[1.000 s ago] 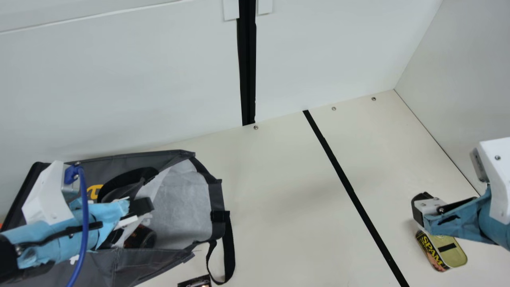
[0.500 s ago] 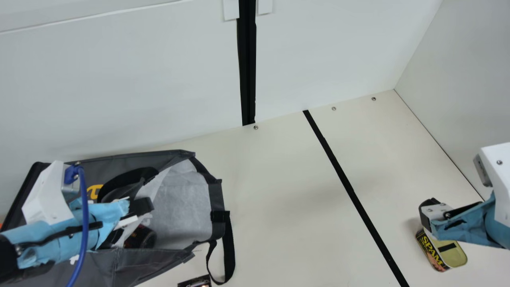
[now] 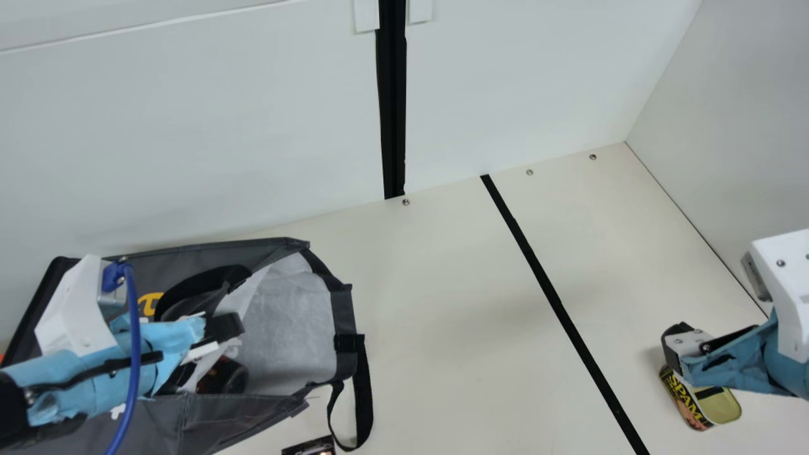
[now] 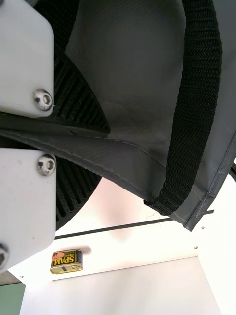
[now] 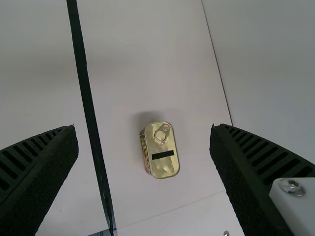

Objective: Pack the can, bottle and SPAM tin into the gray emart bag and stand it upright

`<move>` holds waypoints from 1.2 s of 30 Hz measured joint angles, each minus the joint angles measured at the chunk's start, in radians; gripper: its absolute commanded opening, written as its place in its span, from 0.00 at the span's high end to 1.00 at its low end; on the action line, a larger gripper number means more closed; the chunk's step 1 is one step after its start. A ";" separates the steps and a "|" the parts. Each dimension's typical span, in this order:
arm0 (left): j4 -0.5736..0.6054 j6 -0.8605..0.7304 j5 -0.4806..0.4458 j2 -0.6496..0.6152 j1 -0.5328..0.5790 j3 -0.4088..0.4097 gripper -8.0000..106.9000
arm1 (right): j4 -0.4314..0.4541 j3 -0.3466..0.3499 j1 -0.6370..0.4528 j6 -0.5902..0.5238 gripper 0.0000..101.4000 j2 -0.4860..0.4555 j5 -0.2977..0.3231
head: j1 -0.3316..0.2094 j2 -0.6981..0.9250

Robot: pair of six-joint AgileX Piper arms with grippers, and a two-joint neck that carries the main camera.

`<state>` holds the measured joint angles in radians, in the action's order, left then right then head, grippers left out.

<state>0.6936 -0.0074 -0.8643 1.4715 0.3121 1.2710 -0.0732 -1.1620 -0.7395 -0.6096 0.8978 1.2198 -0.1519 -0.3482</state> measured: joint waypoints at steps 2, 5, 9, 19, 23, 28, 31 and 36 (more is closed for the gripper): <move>0.000 0.000 0.000 0.000 0.000 0.000 1.00 | 0.000 0.006 -0.002 -0.013 0.06 0.002 0.000 | 0.000 0.000; 0.000 0.000 0.000 0.000 0.000 0.000 1.00 | -0.010 0.018 -0.013 -0.035 0.06 0.006 0.000 | 0.000 0.002; 0.000 0.000 0.000 0.000 0.000 0.000 1.00 | -0.016 0.037 -0.035 -0.067 0.06 0.010 -0.001 | 0.000 0.000; 0.000 0.000 0.000 0.000 0.000 0.000 1.00 | -0.045 0.090 -0.113 -0.169 0.06 0.028 -0.002 | 0.000 0.002; 0.000 0.000 0.000 0.000 0.000 0.000 1.00 | -0.058 0.112 -0.151 -0.220 0.06 0.038 -0.001 | 0.000 0.002; 0.000 0.000 0.000 0.000 0.000 0.000 1.00 | -0.080 0.135 -0.195 -0.279 0.06 0.054 -0.001 | 0.000 0.000; 0.000 0.000 0.000 0.000 0.000 0.000 1.00 | -0.086 0.149 -0.225 -0.320 0.06 0.062 -0.001 | 0.000 0.000; 0.000 0.000 0.000 0.000 0.000 0.000 1.00 | -0.099 0.171 -0.278 -0.385 0.06 0.081 -0.002 | 0.000 0.002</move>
<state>0.6936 -0.0074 -0.8643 1.4715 0.3121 1.2710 -0.1719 -0.9908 -1.0174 -0.9949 0.9793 1.2177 -0.1519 -0.3467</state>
